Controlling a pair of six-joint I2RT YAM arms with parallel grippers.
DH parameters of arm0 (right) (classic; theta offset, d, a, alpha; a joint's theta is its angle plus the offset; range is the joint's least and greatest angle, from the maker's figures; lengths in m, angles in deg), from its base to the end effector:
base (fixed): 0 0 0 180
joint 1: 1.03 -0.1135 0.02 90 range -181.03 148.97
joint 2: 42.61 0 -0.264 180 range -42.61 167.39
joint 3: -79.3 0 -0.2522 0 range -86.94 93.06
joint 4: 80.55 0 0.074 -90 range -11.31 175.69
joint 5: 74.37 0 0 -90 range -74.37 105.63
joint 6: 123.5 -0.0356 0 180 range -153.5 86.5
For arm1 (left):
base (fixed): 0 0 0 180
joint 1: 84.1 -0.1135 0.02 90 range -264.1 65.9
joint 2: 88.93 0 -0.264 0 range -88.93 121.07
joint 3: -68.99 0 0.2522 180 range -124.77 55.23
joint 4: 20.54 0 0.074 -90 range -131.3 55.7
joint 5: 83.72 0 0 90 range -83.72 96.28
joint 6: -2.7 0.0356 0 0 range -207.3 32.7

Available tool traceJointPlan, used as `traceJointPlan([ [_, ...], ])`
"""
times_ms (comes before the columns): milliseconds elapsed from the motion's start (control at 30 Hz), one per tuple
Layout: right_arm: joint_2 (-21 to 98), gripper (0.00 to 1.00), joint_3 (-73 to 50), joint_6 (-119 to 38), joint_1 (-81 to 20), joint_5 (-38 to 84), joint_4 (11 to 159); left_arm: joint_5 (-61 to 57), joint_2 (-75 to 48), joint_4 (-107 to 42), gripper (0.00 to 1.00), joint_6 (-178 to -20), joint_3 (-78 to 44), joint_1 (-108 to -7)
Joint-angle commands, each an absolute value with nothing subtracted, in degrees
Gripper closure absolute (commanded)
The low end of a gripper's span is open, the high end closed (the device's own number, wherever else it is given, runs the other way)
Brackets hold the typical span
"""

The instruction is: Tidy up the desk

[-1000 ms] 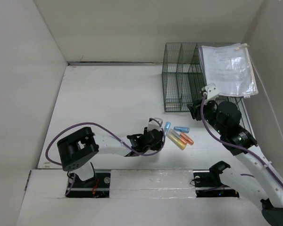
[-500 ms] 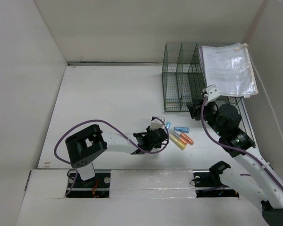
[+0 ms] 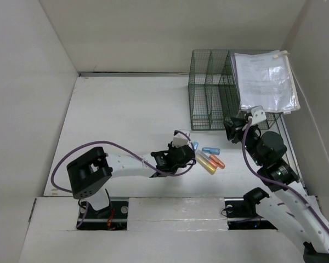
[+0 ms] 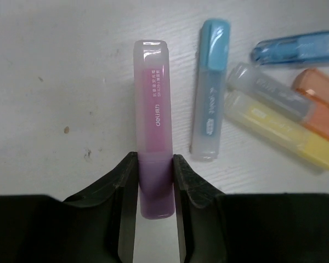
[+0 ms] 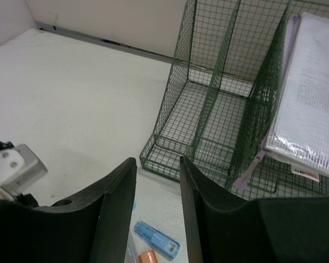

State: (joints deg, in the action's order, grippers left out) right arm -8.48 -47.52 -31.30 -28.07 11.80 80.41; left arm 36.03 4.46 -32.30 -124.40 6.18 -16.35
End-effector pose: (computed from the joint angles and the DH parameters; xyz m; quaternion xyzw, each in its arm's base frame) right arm 0.1341 0.0658 0.3440 -0.1555 0.6897 0.1289 0.6953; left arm 0.1414 -0.2990 0.1781 0.1336 0.8801 -0.1663 0.4242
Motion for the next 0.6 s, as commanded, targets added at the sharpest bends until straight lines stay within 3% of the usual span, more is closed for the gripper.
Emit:
traceJointPlan([
  [0,-10.96,0.57,-49.58,-33.32,-27.83,8.08,84.72,39.33,-2.09,-31.67,0.97,-121.85,0.40,-16.42],
  [233,-18.70,0.57,-57.14,-36.75,-27.83,4.82,89.64,27.83,-1.92,-24.64,0.95,-117.18,-8.04,-24.32],
  [567,-18.44,0.57,-60.40,-38.16,-27.83,5.08,91.93,15.07,10.29,-19.62,0.93,-113.76,-24.89,-34.09],
])
